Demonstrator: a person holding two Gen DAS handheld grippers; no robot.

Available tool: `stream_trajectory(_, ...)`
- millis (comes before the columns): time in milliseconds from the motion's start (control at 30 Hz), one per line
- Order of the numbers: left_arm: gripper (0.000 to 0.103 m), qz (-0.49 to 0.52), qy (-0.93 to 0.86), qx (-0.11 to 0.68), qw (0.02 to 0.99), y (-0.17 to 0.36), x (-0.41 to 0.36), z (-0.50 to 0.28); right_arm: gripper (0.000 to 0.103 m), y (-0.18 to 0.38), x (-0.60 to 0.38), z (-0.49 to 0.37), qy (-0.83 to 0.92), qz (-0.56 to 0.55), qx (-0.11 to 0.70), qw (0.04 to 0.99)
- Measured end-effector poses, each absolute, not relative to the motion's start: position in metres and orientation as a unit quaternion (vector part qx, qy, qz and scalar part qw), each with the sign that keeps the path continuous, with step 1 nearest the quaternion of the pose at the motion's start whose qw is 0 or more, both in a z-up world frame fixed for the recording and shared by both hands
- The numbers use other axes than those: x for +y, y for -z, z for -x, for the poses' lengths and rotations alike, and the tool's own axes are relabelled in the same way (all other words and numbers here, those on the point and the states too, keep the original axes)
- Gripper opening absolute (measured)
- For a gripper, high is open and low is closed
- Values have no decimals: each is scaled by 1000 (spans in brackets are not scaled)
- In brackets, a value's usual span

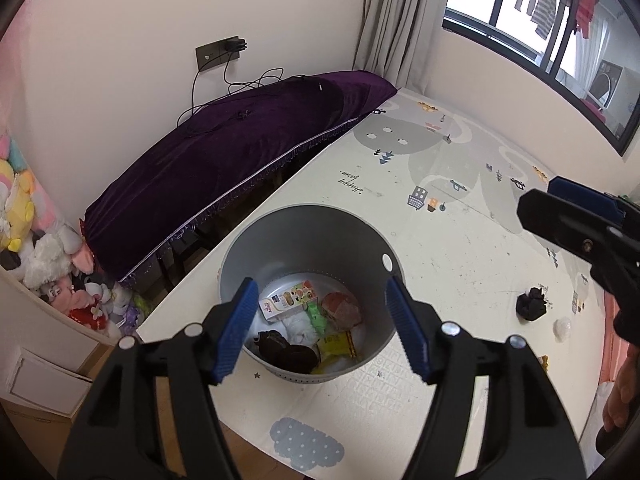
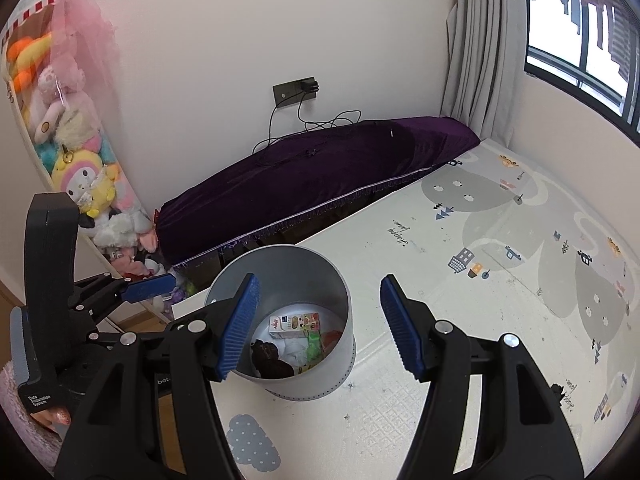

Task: Collect trash
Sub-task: 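Move both tools back toward the grey cloth and orange string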

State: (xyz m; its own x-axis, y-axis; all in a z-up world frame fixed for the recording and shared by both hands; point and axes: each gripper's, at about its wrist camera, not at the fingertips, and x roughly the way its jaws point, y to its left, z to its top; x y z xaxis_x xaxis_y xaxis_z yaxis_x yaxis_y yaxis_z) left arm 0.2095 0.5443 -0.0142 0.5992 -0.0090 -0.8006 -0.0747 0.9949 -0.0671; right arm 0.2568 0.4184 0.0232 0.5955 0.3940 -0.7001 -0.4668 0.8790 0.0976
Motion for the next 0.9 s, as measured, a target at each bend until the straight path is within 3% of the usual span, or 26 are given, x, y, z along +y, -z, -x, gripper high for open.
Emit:
stream_trajectory(433,67,1,95,449,888,16,487,-191,61,-18,348,-194,-116,7,388,914)
stream_trajectory(900,67,-77,233,441,863,16,355,-154,61,2,189,-81,61,-64,396,914)
